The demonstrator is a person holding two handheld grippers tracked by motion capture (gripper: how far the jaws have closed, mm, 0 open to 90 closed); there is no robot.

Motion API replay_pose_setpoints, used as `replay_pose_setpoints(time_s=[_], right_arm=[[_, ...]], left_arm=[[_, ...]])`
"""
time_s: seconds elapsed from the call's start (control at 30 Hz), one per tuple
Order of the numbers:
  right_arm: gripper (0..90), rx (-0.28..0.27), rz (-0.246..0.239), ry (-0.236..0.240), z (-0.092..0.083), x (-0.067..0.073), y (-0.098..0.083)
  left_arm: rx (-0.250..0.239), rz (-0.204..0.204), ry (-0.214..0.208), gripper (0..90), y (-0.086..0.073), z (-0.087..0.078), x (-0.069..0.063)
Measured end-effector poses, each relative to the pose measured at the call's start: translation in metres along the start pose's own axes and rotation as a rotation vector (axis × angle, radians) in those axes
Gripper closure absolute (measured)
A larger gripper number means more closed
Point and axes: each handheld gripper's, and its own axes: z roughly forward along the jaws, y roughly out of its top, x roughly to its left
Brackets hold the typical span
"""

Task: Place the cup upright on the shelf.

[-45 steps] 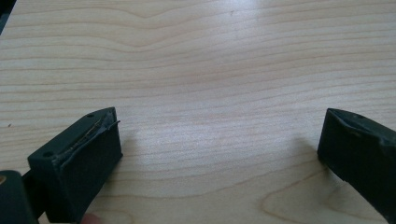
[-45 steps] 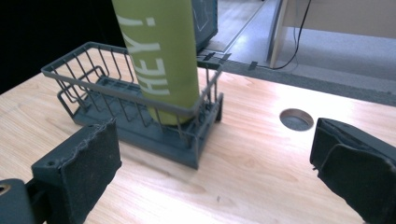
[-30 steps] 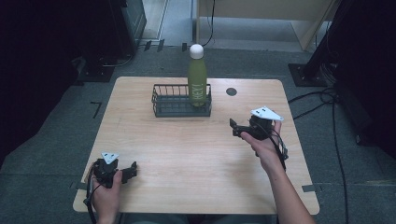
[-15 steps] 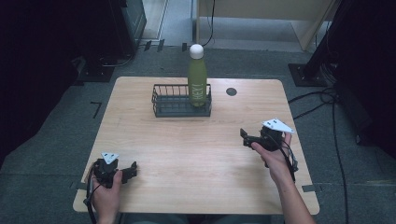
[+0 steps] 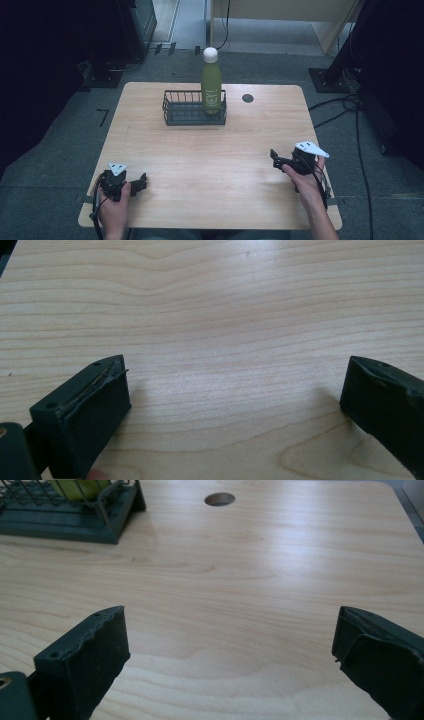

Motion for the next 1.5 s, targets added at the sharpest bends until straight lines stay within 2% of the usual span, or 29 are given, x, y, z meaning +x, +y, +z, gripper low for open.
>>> replay_pose_setpoints(time_s=[0.43, 0.73, 1.13, 1.3, 1.37, 1.5], right_arm=[[1.8, 0.048, 0.042, -0.056, -0.020, -0.024, -0.037], [1.8, 0.077, 0.067, -0.098, -0.033, -0.041, -0.055], [1.8, 0.141, 0.058, -0.149, -0.044, -0.051, -0.069], [1.9, 0.210, 0.053, -0.171, -0.048, -0.055, -0.074], [1.7, 0.220, 0.032, -0.183, -0.050, -0.055, -0.075], [1.7, 0.221, 0.027, -0.177, -0.051, -0.054, -0.076]], left_arm=[[-0.001, 0.000, 0.000, 0.0, 0.000, 0.000, 0.000], [0.000, 0.000, 0.000, 0.0, 0.000, 0.000, 0.000], [0.000, 0.001, 0.001, 0.0, 0.000, 0.000, 0.000], [0.000, 0.001, 0.001, 0.0, 0.000, 0.000, 0.000], [0.000, 0.000, 0.001, 0.0, 0.000, 0.000, 0.000], [0.000, 0.000, 0.001, 0.0, 0.000, 0.000, 0.000]])
